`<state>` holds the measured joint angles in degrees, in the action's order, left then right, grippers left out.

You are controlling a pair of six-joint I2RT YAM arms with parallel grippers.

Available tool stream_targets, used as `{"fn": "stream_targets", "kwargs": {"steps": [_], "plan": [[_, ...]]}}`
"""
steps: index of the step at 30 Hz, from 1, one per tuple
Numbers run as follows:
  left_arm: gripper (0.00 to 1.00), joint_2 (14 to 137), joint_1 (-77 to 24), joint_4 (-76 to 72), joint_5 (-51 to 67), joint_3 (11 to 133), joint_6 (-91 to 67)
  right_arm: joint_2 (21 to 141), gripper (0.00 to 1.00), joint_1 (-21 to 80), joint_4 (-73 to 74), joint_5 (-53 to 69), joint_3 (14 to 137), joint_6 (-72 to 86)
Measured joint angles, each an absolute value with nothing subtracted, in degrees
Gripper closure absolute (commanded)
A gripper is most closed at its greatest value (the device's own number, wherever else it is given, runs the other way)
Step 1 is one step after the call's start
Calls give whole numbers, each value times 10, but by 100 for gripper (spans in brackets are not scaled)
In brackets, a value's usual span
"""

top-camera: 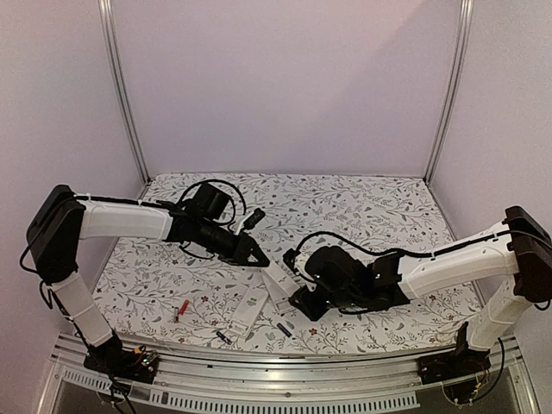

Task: Unload the batteries from the remote control
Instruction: Remove the battery cover from the remote control, then place the battery cover at the center of the board.

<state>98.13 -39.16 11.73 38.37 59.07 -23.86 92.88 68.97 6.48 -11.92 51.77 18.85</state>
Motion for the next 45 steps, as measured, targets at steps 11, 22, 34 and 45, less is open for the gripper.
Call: {"fn": "stream_targets", "kwargs": {"steps": [11, 22, 34, 45], "plan": [[91, 982, -393, 116, 381, 591, -242, 929, 88, 690, 69, -119, 517, 190], [100, 981, -386, 110, 393, 591, -247, 939, 88, 690, 76, -119, 505, 195], [100, 956, -321, 102, 422, 583, -253, 940, 88, 690, 77, -123, 499, 203], [99, 878, -168, 72, 444, 484, -283, 940, 88, 690, 71, -131, 490, 210]]}}
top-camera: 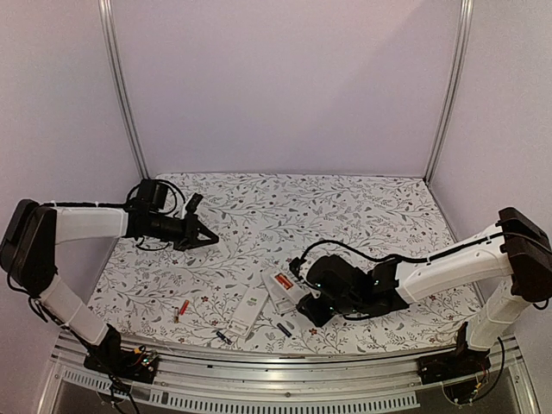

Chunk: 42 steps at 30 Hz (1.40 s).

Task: Unload the batteries from the remote control
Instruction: Place the battery cover at the center of the board, then place the remote control without the battery cover at the center of the board.

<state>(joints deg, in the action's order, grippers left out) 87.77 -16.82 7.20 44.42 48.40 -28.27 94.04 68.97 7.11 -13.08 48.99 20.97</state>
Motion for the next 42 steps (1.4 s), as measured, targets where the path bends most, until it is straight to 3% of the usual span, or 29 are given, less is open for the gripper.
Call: {"fn": "stream_targets", "kwargs": {"steps": [7, 13, 22, 25, 33, 42], "plan": [[94, 913, -167, 97, 436, 472, -279, 940, 88, 690, 64, -131, 490, 210], [82, 939, -167, 122, 418, 473, -271, 934, 88, 690, 60, -131, 486, 214], [35, 939, -170, 151, 359, 488, -260, 930, 87, 689, 52, -132, 481, 219], [27, 927, -174, 160, 324, 488, -257, 930, 87, 689, 50, -133, 481, 223], [23, 828, -265, 163, 200, 493, -254, 929, 87, 683, 66, -150, 486, 267], [23, 800, -300, 147, 159, 490, -276, 929, 85, 682, 169, -175, 496, 429]]}}
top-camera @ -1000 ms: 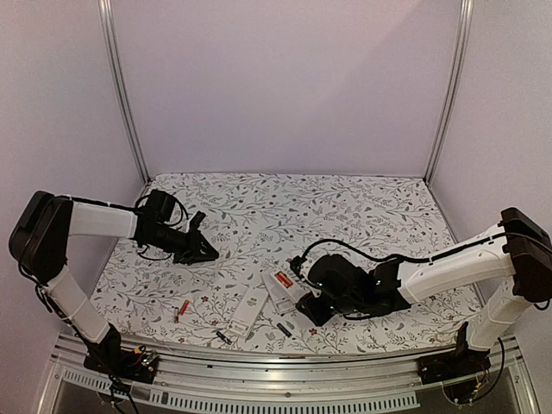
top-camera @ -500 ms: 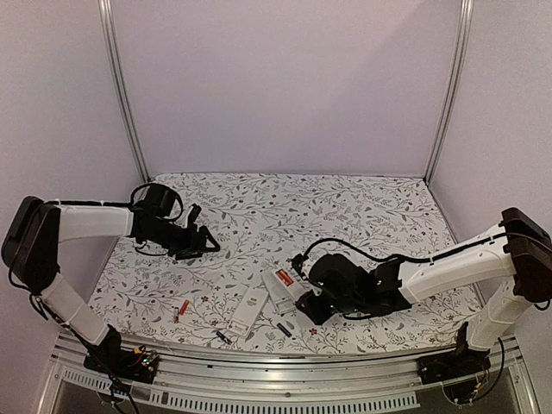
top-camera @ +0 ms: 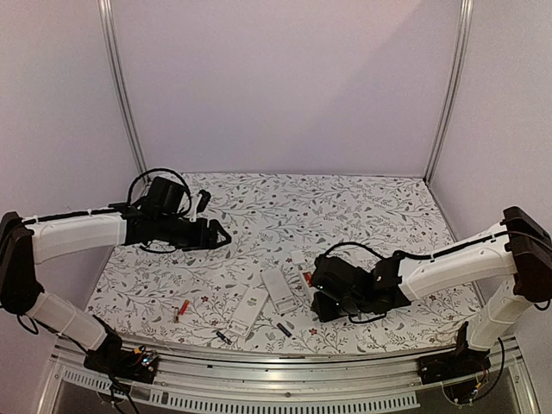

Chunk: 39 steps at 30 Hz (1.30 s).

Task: Unload the batteries from the remote control
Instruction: Place the remote control without the battery cover at the center of the board, then pick up the screwdriver from the center of the board.

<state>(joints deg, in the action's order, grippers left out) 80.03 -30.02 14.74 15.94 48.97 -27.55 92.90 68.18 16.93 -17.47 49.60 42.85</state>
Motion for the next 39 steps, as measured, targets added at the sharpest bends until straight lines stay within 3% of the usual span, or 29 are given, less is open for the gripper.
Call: {"fn": "stream_targets", "kwargs": {"steps": [8, 17, 21, 33, 39], "plan": [[23, 797, -313, 132, 157, 482, -286, 945, 75, 682, 215, -168, 511, 503], [23, 792, -319, 127, 157, 470, -292, 970, 40, 682, 227, -157, 530, 516], [22, 786, -319, 130, 157, 471, -290, 968, 31, 682, 228, -159, 532, 516], [19, 765, -272, 174, 175, 595, -231, 881, 46, 631, 260, -183, 515, 523], [19, 749, -230, 156, 158, 595, -220, 877, 56, 587, 272, -184, 494, 527]]}}
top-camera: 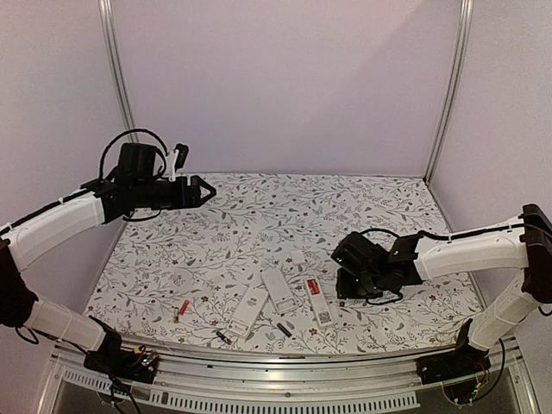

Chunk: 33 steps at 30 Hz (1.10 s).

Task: Unload the batteries from the remote control
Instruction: Pick up the screwdriver from the center of the board.

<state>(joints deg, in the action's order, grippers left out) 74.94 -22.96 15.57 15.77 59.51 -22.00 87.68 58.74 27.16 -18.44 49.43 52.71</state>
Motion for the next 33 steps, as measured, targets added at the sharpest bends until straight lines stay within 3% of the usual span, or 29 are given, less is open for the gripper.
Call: {"fn": "stream_targets", "kwargs": {"steps": [17, 23, 28, 33], "plan": [[19, 750, -230, 162, 145, 567, -210, 957, 74, 581, 260, -173, 500, 514], [19, 750, -230, 162, 146, 567, -210, 973, 86, 581, 249, -174, 511, 515], [19, 750, -230, 162, 150, 567, -209, 973, 96, 581, 243, -175, 511, 520], [18, 727, -230, 157, 143, 556, -204, 939, 99, 581, 211, -169, 476, 522]]}}
